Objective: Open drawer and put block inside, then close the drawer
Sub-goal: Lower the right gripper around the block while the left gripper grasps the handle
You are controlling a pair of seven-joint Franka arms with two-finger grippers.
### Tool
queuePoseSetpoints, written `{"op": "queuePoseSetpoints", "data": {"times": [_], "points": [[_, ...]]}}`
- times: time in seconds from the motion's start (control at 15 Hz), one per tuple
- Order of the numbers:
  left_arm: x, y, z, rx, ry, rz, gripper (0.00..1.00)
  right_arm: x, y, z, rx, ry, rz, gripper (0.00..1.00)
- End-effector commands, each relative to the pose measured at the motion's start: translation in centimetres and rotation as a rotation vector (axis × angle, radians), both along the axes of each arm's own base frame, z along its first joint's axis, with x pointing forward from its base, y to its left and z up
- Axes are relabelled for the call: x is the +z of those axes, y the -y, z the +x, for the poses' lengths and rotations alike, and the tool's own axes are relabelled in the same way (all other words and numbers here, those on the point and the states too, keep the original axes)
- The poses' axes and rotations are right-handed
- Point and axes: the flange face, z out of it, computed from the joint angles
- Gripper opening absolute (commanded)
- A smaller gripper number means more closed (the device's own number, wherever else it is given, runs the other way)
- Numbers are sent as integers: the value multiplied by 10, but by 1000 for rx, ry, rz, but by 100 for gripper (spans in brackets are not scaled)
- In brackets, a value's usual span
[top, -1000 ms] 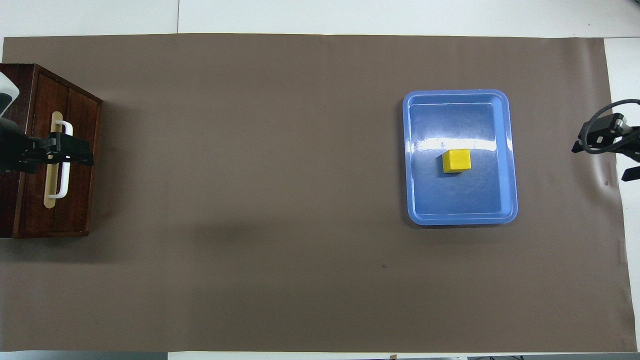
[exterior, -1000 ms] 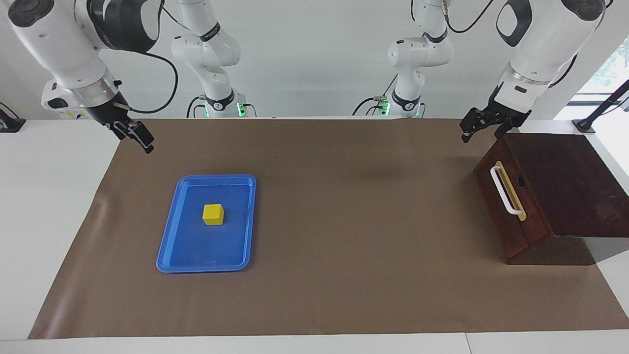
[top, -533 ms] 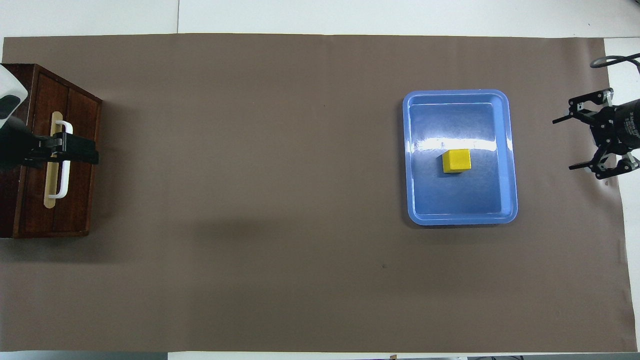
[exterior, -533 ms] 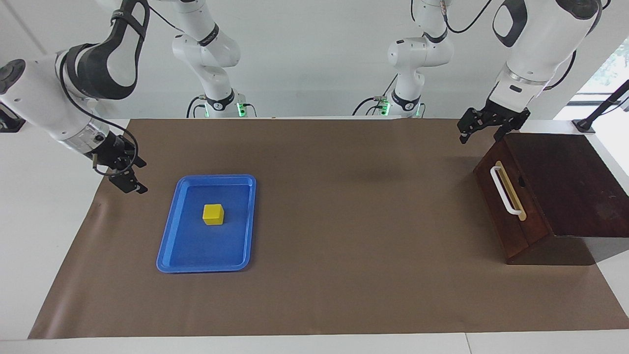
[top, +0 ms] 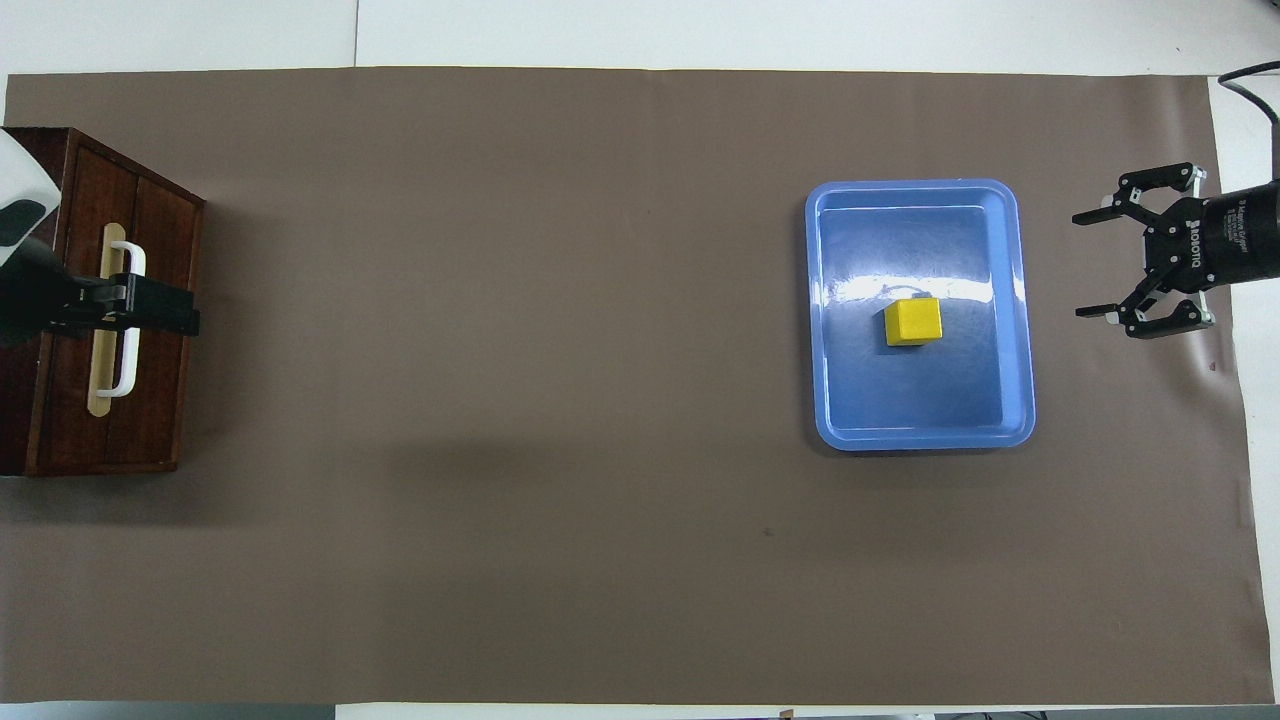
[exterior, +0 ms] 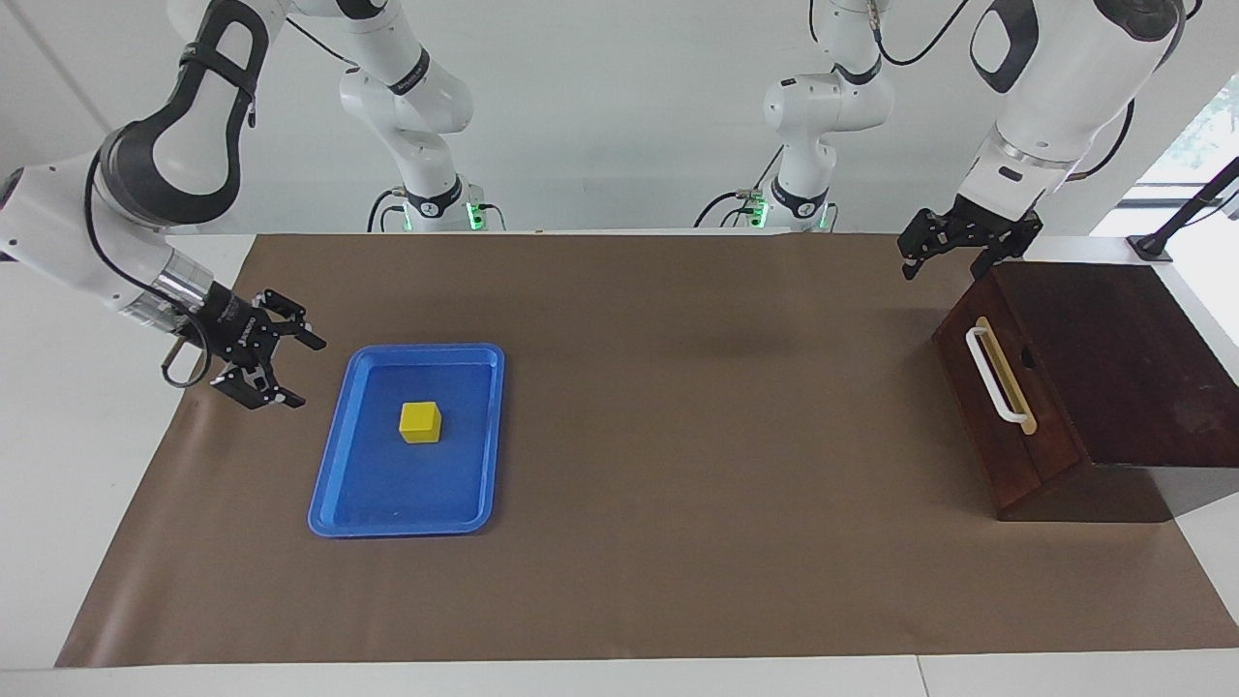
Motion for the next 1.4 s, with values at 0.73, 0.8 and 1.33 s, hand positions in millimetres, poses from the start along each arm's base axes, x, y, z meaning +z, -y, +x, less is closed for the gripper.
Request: {"op": "queuePoseSetpoints", "data": {"times": [0.73,0.8,1.33], "points": [[5,2,-15,-10,-35,-5,100,-149,-7,4,196,30,177,99],[5,1,-16,-3,-38,-3,100,-155,-9,2,201,26,185,99],[-15,-5,-18,-6,-41,54,100,-174,-31,-10,204,11,187,99]]}}
